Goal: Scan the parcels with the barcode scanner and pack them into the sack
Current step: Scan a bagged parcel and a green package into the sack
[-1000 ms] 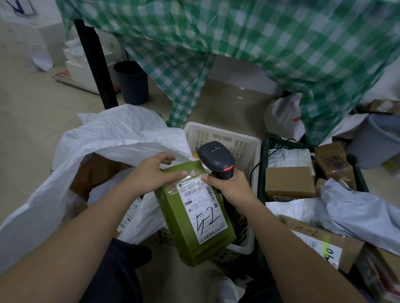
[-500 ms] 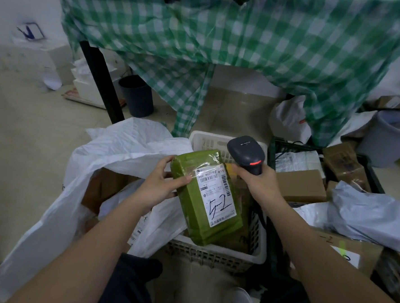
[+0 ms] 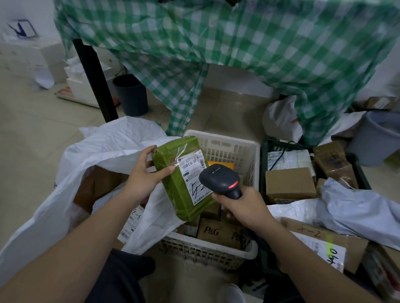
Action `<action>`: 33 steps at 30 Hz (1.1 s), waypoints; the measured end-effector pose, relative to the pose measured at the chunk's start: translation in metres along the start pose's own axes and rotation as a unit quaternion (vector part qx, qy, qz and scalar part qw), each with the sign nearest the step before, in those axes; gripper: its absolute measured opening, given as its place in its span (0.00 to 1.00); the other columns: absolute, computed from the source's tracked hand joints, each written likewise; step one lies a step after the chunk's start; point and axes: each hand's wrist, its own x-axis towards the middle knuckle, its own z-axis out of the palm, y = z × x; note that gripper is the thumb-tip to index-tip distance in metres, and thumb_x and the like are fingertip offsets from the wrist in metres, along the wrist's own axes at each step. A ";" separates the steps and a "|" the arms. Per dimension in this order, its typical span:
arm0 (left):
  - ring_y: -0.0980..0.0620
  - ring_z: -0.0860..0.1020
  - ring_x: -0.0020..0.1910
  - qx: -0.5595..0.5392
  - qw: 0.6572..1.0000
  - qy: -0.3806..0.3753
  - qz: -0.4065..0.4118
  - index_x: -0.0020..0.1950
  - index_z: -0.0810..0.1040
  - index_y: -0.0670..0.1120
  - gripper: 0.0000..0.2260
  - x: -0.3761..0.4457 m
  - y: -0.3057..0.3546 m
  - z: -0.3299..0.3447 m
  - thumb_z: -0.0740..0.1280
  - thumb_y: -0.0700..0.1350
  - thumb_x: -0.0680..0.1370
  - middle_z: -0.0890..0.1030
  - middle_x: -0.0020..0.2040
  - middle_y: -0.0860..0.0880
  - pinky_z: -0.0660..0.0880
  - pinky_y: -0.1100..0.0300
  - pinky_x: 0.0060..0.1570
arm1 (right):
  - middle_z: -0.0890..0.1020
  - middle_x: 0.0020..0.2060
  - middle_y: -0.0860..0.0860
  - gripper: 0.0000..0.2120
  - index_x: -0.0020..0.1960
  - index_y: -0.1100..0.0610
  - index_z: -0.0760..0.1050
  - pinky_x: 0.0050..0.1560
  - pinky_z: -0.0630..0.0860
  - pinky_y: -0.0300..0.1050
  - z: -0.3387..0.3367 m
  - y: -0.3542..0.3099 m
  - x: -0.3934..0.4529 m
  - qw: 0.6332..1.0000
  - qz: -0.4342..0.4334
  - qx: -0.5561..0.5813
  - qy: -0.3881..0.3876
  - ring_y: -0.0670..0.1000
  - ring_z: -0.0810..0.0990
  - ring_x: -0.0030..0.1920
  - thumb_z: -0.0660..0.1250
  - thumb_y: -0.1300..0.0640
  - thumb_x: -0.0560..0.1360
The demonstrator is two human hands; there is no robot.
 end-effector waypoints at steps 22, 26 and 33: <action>0.56 0.75 0.58 0.078 0.993 -0.030 0.088 0.75 0.61 0.57 0.34 -0.027 0.021 -0.028 0.73 0.43 0.74 0.70 0.64 0.55 0.78 0.67 0.48 | 0.79 0.31 0.57 0.10 0.38 0.61 0.77 0.38 0.72 0.45 0.008 -0.017 0.018 0.996 -0.028 0.045 0.078 0.51 0.77 0.34 0.75 0.56 0.71; 0.52 0.74 0.63 0.158 0.978 -0.018 0.134 0.73 0.61 0.62 0.35 -0.047 0.033 -0.065 0.74 0.43 0.73 0.71 0.66 0.55 0.77 0.52 0.59 | 0.81 0.32 0.53 0.09 0.35 0.53 0.76 0.41 0.73 0.46 0.027 -0.032 0.031 0.992 -0.009 0.059 0.115 0.51 0.78 0.36 0.75 0.54 0.69; 0.52 0.72 0.64 0.364 0.918 0.004 0.158 0.72 0.57 0.59 0.36 -0.055 0.039 -0.120 0.75 0.49 0.72 0.68 0.69 0.52 0.72 0.52 0.61 | 0.79 0.33 0.57 0.08 0.43 0.63 0.78 0.39 0.71 0.45 0.074 -0.052 0.048 0.988 0.018 0.117 0.099 0.54 0.77 0.35 0.74 0.59 0.71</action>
